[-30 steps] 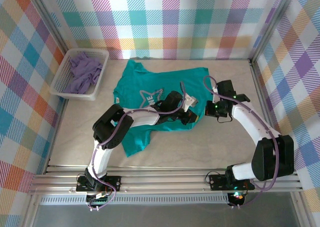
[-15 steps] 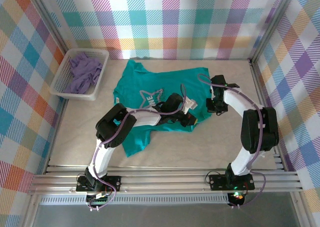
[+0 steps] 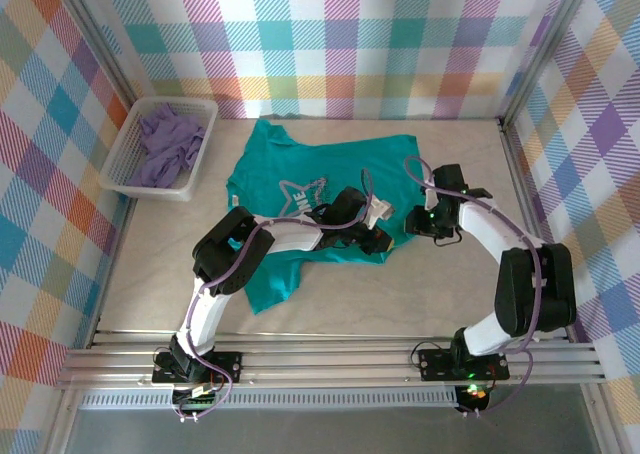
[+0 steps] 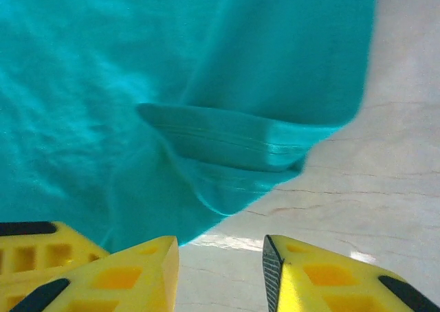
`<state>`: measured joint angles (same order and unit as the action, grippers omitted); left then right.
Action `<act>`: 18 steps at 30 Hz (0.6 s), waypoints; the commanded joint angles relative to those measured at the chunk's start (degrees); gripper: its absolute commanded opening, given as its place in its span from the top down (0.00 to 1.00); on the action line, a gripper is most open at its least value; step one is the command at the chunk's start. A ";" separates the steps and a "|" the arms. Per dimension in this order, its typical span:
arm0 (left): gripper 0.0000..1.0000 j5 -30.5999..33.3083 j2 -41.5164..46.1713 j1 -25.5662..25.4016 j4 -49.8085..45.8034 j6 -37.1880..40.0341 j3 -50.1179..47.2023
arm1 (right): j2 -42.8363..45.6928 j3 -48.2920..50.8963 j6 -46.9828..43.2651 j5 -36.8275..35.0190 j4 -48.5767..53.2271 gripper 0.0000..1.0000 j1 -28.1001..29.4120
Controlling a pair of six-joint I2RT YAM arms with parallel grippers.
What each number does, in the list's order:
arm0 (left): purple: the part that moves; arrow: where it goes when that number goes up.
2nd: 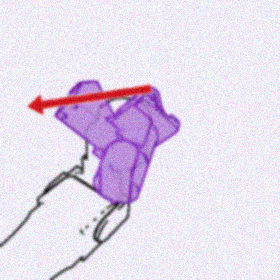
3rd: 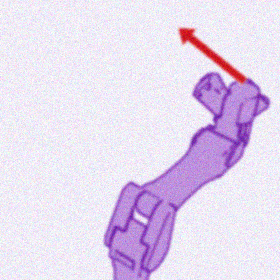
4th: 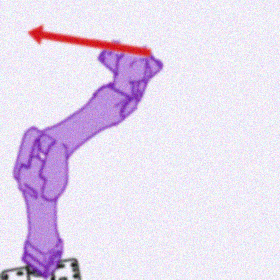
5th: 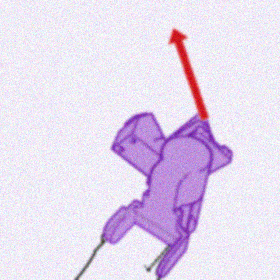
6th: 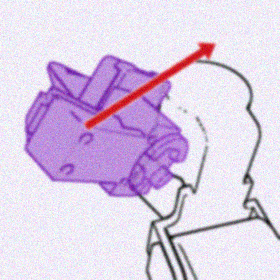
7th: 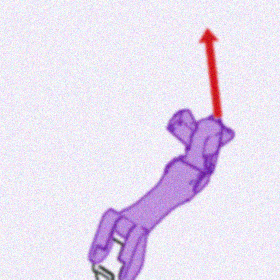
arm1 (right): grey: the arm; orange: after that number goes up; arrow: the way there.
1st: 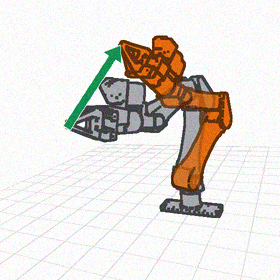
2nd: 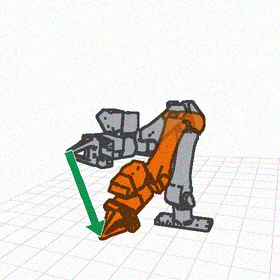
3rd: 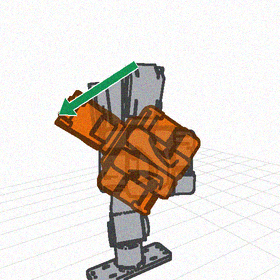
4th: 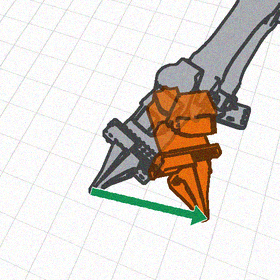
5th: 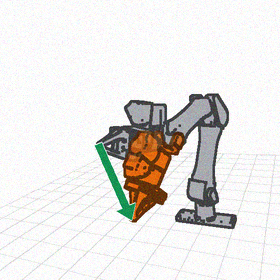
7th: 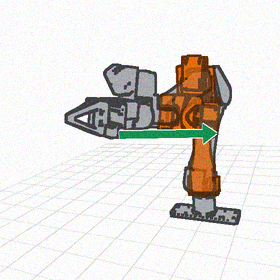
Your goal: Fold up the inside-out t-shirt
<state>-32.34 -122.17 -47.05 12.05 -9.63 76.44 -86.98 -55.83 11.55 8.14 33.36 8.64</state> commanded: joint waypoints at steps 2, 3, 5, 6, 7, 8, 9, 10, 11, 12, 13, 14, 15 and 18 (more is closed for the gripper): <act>1.00 -0.69 0.01 0.55 0.24 -0.47 0.03 | -3.19 -0.21 -0.28 5.57 -5.23 0.62 0.32; 1.00 -0.65 0.09 0.55 0.30 -0.56 -0.05 | -4.40 -0.64 -0.60 5.87 -5.47 0.62 0.30; 1.00 -0.62 0.09 0.55 0.43 -0.59 -0.10 | -6.36 -1.53 -1.00 6.18 -5.73 0.62 0.32; 1.00 -0.63 0.09 0.55 0.43 -0.65 -0.22 | -7.32 -1.96 -1.25 6.26 -6.08 0.62 0.34; 1.00 -0.65 0.09 0.55 0.43 -0.69 -0.19 | -8.02 -2.29 -1.43 6.48 -6.62 0.63 0.40; 1.00 -0.62 0.05 0.55 0.43 -0.63 -0.18 | -8.80 -2.79 -1.55 6.45 -7.07 0.64 0.41; 1.00 -0.62 0.01 0.54 0.43 -0.67 -0.19 | -9.91 -3.56 -1.69 5.98 -6.91 0.66 0.37; 1.00 -0.71 -0.03 0.51 0.43 -0.68 -0.13 | -10.60 -4.19 -1.86 5.69 -6.78 0.68 0.35; 1.00 -0.72 -0.01 0.55 0.34 -0.71 -0.11 | -11.32 -4.82 -2.02 4.99 -6.70 0.70 0.40; 1.00 -0.71 -0.07 0.55 0.29 -0.70 -0.08 | -11.81 -5.28 -2.12 4.01 -6.72 0.72 0.41; 1.00 -0.71 -0.09 0.54 0.25 -0.69 -0.07 | -11.95 -5.34 -2.30 3.65 -6.94 0.73 0.41; 1.00 -0.71 -0.09 0.51 0.25 -0.69 -0.07 | -12.12 -5.42 -2.41 3.23 -7.20 0.74 0.35; 1.00 -0.75 -0.17 0.55 0.16 -0.66 0.00 | -12.30 -5.66 -2.49 3.02 -7.22 0.74 0.38; 1.00 -0.89 -0.23 0.55 0.07 -0.57 0.02 | -13.20 -6.42 -2.83 3.50 -7.05 0.75 0.37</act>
<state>-32.36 -122.17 -47.05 12.14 -9.67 76.44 -99.04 -60.20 9.96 11.62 27.00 8.75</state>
